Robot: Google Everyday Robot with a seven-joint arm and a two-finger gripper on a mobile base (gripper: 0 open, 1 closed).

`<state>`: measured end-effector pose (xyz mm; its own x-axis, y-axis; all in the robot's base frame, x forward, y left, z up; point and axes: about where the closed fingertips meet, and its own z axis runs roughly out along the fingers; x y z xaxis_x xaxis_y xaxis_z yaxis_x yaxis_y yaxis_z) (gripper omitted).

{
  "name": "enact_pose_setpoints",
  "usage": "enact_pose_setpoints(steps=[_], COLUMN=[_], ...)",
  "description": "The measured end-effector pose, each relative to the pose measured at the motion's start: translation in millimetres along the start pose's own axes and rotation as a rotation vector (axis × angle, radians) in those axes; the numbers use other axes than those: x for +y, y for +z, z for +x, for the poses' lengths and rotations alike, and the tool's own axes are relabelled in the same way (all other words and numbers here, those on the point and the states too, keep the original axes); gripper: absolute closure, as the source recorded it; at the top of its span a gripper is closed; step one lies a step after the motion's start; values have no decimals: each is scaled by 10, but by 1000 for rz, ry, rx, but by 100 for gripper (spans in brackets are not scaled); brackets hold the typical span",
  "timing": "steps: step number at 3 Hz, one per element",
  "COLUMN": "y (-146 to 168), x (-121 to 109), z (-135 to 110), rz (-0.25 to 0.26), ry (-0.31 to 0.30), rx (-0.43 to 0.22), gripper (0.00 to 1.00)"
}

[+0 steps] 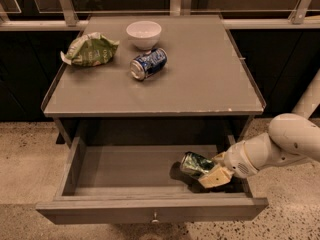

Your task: Place green can into top drawer

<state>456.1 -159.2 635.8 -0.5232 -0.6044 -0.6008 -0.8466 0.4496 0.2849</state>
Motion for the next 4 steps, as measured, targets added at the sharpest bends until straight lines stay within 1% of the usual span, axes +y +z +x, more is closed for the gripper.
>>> enact_pose_setpoints(steps=[2,3,4], y=[1,1,1], x=[0,1,1], z=[0,0,0], rz=[0,0,0], ry=[0,0,0], rx=[0,0,0], gripper=[12,0,0])
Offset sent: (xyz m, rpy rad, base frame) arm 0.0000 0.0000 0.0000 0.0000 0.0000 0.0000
